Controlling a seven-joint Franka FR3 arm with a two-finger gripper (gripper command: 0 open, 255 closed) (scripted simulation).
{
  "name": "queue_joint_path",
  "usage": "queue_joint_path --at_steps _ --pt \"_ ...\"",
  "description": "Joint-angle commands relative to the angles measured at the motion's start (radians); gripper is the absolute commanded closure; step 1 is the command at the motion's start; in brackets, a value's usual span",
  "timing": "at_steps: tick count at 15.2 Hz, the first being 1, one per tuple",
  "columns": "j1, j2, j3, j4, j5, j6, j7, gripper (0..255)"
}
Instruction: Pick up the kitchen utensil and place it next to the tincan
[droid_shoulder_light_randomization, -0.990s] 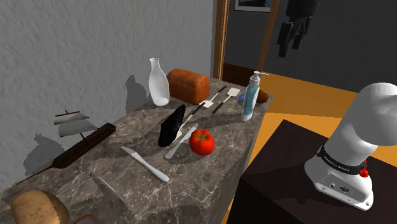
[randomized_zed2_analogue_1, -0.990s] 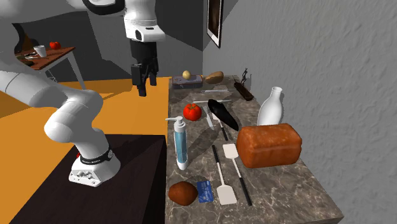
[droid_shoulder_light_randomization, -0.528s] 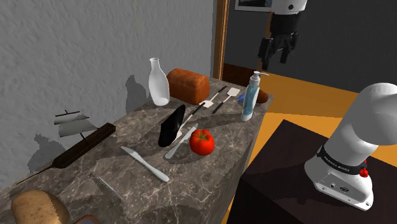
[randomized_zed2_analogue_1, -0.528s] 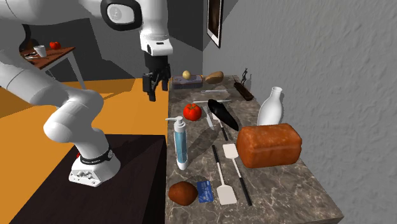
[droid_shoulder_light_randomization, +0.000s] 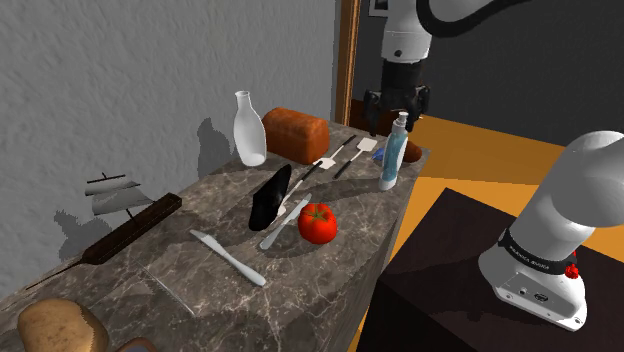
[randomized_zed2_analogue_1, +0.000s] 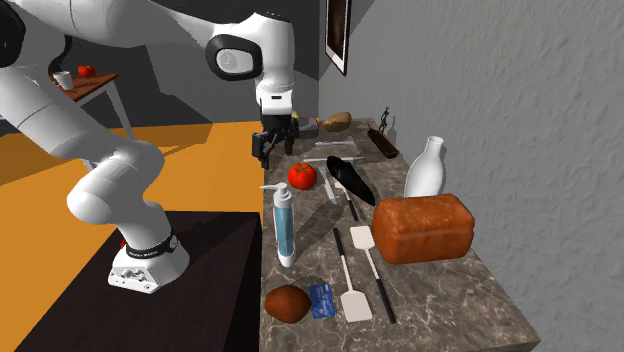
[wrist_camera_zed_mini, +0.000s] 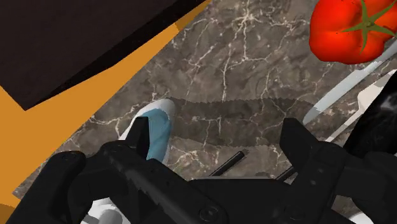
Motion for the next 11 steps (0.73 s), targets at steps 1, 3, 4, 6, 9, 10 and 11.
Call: queue_joint_path --at_steps 1,3,4,6,9,10,11 --pt "-0.011 0.063 0.037 0.003 0.025 0.069 0.092 0" --pt "-0.025 0.13 0.068 0.016 0.04 0.132 0.175 0" --pt "-0.033 0.166 0.083 0.025 0.045 0.163 0.217 0" --pt "-0.048 0.239 0.111 0.047 0.049 0.225 0.301 0" --pt "-0.068 0.356 0.144 0.089 0.039 0.313 0.429 0" --pt "-0.074 0.396 0.153 0.105 0.032 0.342 0.473 0" --pt "-0.079 0.436 0.161 0.123 0.023 0.369 0.517 0"
